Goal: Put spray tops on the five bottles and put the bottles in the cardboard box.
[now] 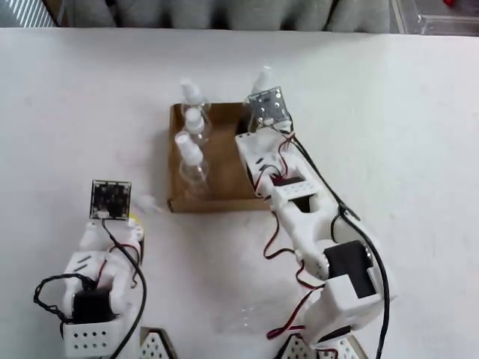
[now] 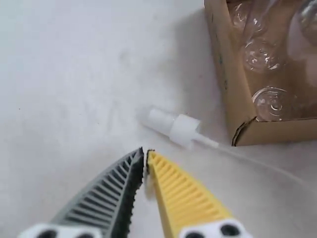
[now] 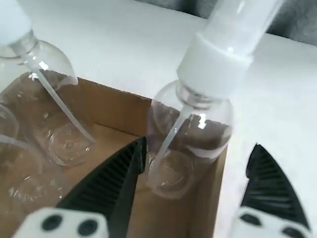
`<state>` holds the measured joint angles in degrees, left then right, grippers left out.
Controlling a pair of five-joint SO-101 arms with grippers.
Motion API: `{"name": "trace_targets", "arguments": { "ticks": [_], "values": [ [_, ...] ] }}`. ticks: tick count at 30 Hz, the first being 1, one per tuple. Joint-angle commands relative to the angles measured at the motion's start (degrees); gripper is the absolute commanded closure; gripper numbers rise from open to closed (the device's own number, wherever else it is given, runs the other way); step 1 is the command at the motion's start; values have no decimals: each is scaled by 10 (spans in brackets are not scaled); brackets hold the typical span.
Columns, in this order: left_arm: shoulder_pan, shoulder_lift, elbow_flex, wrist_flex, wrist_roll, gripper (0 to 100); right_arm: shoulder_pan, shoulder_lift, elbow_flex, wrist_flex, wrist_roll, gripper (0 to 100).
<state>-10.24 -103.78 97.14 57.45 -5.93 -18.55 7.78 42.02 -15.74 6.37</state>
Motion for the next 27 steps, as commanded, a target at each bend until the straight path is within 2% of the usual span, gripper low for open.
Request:
{"name": "trace_targets", "arguments": {
  "ticks": [1, 8, 19, 23, 27],
  "values": [
    [-6, -7, -1, -2, -4, 977, -2, -35, -4, -6, 6, 720],
    [-6, -7, -1, -2, -4, 977, -2, -65, 8, -5, 6, 720],
    [-6, -7, -1, -2, -4, 977, -1, -259, 131, 8, 6, 721],
    [-7, -7, -1, -2, -4, 977, -1, -350, 170, 100, 6, 722],
    [-7, -7, -1, -2, -4, 977, 13, -461, 193, 243, 6, 722]
  ]
}}
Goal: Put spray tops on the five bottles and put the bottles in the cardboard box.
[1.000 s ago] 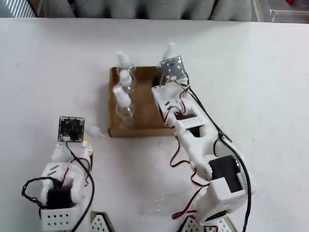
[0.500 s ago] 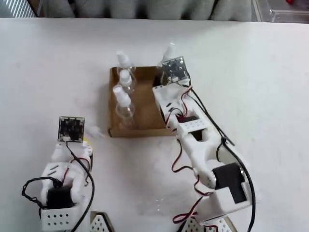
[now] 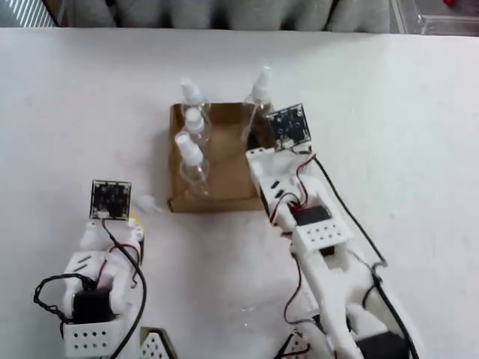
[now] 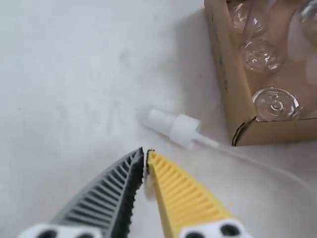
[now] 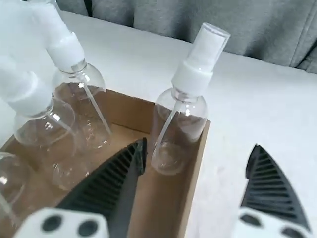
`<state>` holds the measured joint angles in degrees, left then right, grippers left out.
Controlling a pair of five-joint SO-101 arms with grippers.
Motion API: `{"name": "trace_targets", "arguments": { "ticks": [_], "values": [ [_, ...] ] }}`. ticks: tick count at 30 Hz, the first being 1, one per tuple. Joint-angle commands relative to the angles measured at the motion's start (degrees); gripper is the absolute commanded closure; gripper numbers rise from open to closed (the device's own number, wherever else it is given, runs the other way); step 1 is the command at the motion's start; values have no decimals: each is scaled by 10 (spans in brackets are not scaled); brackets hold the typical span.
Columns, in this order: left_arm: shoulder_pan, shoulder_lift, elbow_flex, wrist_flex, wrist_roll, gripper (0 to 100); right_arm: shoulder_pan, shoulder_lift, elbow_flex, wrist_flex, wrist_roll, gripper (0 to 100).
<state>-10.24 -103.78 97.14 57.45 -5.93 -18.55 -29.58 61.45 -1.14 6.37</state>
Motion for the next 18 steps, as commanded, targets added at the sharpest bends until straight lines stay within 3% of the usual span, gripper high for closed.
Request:
{"name": "trace_targets", "arguments": {
  "ticks": [1, 10, 18],
  "values": [
    [-7, -7, -1, -2, -4, 977, 22, -116, -2, 145, 6, 722],
    [-7, -7, -1, 2, -4, 977, 68, -333, -34, 573, 120, 723],
    [-7, -7, -1, 3, -4, 977, 64, -357, -108, 841, 219, 723]
  ]
}}
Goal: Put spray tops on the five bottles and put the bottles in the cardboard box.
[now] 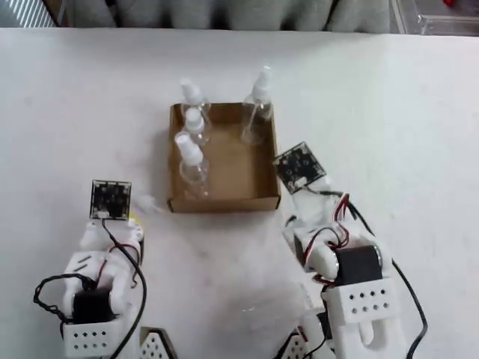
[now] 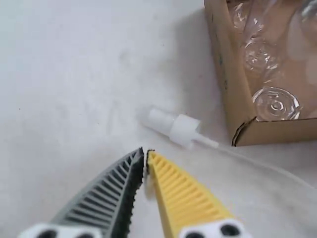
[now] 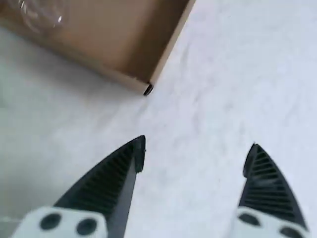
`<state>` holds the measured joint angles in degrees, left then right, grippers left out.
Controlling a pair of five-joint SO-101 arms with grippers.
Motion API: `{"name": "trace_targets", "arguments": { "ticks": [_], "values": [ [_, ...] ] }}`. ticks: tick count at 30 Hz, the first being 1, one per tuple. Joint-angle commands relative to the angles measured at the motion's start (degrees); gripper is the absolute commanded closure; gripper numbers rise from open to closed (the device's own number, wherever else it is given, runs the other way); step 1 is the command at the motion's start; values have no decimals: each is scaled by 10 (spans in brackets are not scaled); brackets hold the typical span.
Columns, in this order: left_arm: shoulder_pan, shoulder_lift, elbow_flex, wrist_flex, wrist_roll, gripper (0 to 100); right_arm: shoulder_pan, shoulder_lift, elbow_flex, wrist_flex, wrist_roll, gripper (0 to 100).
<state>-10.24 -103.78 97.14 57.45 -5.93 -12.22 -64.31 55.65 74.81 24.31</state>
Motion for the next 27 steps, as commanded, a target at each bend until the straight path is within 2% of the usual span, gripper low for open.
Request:
{"name": "trace_targets", "arguments": {
  "ticks": [1, 7, 12, 14, 20, 24, 27],
  "values": [
    [-7, -7, -1, 3, -4, 977, 0, -10, -58, 108, 58, 723],
    [-7, -7, -1, 3, -4, 977, -1, 6, -77, 228, 233, 722],
    [-7, -7, -1, 10, -4, 977, -4, 36, -74, 237, 396, 722],
    [-7, -7, -1, 10, -4, 977, -26, 37, -72, 237, 448, 722],
    [-7, -7, -1, 6, -4, 976, -140, 37, -72, 240, 462, 720],
    [-9, -7, -1, -10, -2, 976, -246, 41, -44, 240, 462, 720],
    [-43, -7, -1, -29, 0, 976, -338, 43, 0, 240, 462, 720]
  ]
}}
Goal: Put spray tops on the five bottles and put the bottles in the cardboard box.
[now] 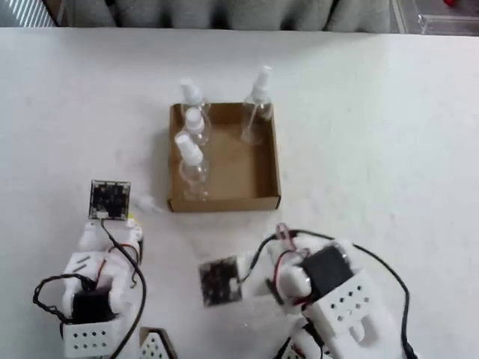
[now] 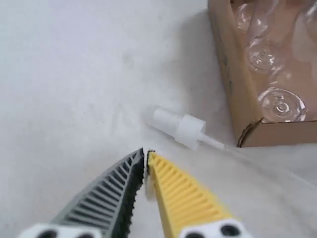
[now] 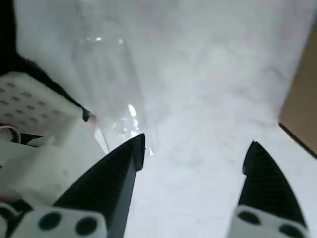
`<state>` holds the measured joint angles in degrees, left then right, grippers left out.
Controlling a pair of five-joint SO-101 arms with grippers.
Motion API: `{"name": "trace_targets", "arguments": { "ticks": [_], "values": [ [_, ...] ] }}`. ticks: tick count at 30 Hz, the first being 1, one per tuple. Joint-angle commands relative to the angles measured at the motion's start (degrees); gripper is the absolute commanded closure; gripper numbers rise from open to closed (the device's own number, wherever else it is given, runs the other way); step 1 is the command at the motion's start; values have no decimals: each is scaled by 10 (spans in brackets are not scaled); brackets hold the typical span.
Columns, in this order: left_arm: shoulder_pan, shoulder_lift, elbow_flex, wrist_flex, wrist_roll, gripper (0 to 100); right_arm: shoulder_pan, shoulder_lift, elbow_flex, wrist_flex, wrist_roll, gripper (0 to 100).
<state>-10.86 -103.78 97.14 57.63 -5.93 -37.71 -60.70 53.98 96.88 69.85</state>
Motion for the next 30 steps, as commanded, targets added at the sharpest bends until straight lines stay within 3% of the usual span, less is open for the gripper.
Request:
{"name": "trace_targets", "arguments": {
  "ticks": [1, 13, 21, 24, 30],
  "values": [
    [-48, -6, -1, -40, 1, 976, -108, 6, 19, 18, 6, 720],
    [-59, -6, -1, -49, -3, 977, -260, 17, 27, 15, 9, 707],
    [-59, -6, -1, -49, -3, 976, -393, 160, 85, -73, -25, 676],
    [-59, -6, -1, -49, -3, 976, -400, 197, 91, -86, -76, 676],
    [-59, -6, -1, -49, -3, 976, -353, 204, 108, -105, -76, 676]
  ]
}}
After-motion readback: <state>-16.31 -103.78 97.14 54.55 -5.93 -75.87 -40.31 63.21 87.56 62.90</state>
